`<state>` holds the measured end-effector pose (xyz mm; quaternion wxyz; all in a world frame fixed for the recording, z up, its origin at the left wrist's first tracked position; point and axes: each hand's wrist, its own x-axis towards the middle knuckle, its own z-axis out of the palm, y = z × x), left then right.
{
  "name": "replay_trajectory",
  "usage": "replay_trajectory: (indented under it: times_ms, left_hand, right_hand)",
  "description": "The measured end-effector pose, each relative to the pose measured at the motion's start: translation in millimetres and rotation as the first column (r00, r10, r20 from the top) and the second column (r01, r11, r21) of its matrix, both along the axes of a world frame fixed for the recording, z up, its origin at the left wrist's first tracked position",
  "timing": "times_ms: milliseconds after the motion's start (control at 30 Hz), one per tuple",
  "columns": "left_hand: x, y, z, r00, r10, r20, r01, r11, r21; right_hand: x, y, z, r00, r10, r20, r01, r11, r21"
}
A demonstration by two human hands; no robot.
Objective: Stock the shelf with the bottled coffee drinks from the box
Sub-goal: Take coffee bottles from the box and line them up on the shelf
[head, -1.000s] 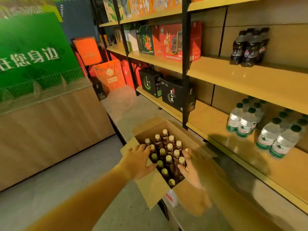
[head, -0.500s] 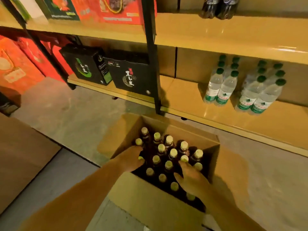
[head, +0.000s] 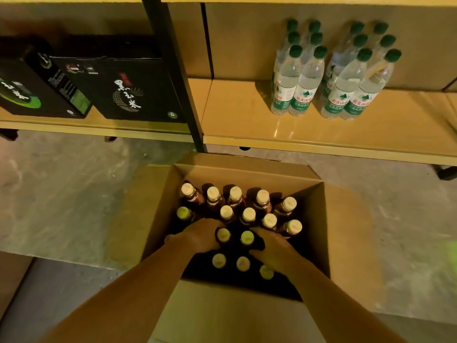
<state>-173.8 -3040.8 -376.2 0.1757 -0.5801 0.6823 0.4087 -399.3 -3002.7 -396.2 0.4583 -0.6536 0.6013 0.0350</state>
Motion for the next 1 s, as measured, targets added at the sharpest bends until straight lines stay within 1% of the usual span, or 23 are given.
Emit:
replay_trajectory:
  times_ms: [133, 233, 300, 433, 500, 600, 633, 700, 800, 900, 1000]
  left_hand:
    - [4, -10, -10, 0.999, 0.010, -0.035, -0.009, 1.000, 0.023]
    - [5, -19, -9, 0.996, -0.070, -0.050, 0.071, 0.997, 0.024]
    - [6, -19, -7, 0.990, -0.106, -0.093, 0.107, 0.994, 0.000]
    - [8, -8, 1, 0.968, -0.042, -0.248, 0.028, 0.998, -0.057]
    - [7, -5, 10, 0.946, -0.006, -0.326, -0.029, 0.994, -0.103]
    - [6, -2, 31, 0.900, 0.076, -0.430, -0.139, 0.983, -0.118]
    - [6, 1, 39, 0.875, 0.102, -0.473, -0.181, 0.975, -0.125]
    - [4, 3, 54, 0.798, 0.166, -0.579, -0.283, 0.952, -0.118]
    - [-6, -3, 83, 0.653, 0.279, -0.704, -0.408, 0.913, -0.016]
    - [-25, -16, 120, 0.542, 0.344, -0.766, -0.461, 0.884, 0.071]
    - [-56, -24, 161, 0.458, 0.370, -0.809, -0.502, 0.858, 0.108]
  right_hand:
    - [6, -6, -16, 1.000, -0.016, 0.014, 0.016, 1.000, -0.009]
    - [11, -11, -25, 1.000, -0.020, 0.019, 0.020, 1.000, -0.018]
    - [11, -11, -27, 0.999, -0.024, 0.039, 0.025, 1.000, -0.019]
    - [1, -7, -13, 0.984, -0.070, 0.165, 0.075, 0.997, -0.023]
    - [-5, -2, 3, 0.956, -0.144, 0.254, 0.156, 0.987, -0.027]
    - [-12, 3, 36, 0.886, -0.271, 0.377, 0.289, 0.957, 0.012]
    - [-14, 4, 47, 0.860, -0.296, 0.415, 0.316, 0.948, 0.021]
    - [-18, 4, 71, 0.807, -0.334, 0.487, 0.362, 0.932, 0.040]
    - [-27, 4, 108, 0.740, -0.357, 0.570, 0.400, 0.915, 0.054]
    - [-42, 1, 145, 0.701, -0.369, 0.610, 0.432, 0.901, 0.048]
    - [-66, -3, 184, 0.673, -0.366, 0.643, 0.478, 0.878, 0.000]
